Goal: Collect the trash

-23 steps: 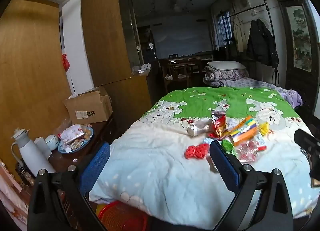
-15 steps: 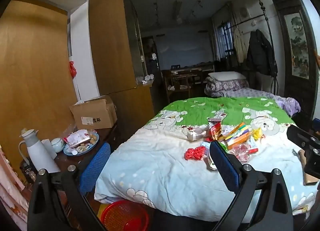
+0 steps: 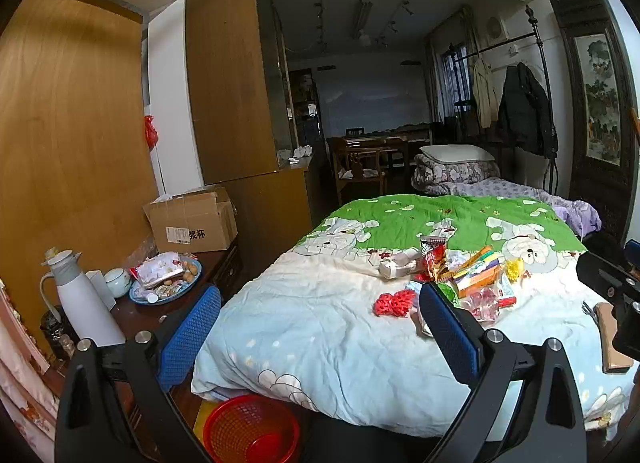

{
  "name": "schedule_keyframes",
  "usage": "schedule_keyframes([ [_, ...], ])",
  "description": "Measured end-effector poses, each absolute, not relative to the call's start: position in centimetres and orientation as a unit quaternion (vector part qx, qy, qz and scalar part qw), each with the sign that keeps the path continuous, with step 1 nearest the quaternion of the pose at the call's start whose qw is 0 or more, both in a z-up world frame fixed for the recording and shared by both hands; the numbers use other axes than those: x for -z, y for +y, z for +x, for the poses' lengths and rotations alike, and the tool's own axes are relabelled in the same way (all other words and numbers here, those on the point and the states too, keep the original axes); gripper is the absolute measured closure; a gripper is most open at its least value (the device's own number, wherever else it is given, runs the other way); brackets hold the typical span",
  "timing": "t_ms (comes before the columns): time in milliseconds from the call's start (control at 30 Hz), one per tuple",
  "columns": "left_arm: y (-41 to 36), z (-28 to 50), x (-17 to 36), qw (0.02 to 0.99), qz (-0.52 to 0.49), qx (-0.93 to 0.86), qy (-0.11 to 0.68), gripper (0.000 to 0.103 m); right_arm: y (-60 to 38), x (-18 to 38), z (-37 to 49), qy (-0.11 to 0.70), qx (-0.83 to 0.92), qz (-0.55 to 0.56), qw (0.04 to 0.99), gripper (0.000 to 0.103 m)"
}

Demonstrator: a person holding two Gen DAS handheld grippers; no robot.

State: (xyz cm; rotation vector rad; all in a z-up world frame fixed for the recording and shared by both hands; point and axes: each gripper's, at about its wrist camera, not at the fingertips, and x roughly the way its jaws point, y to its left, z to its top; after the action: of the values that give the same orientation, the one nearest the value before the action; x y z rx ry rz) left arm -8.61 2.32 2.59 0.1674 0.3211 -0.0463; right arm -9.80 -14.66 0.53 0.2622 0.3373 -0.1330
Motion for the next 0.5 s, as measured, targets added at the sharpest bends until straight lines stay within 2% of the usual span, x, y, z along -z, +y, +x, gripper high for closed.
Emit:
schedule_keyframes([
  [500, 2.14, -8.53, -2.27, 0.983, 0.085, 0.024, 0.162, 0.006, -14.41, -0.40, -9.73, 0.169, 0.063, 0.128, 0.975, 0.007],
])
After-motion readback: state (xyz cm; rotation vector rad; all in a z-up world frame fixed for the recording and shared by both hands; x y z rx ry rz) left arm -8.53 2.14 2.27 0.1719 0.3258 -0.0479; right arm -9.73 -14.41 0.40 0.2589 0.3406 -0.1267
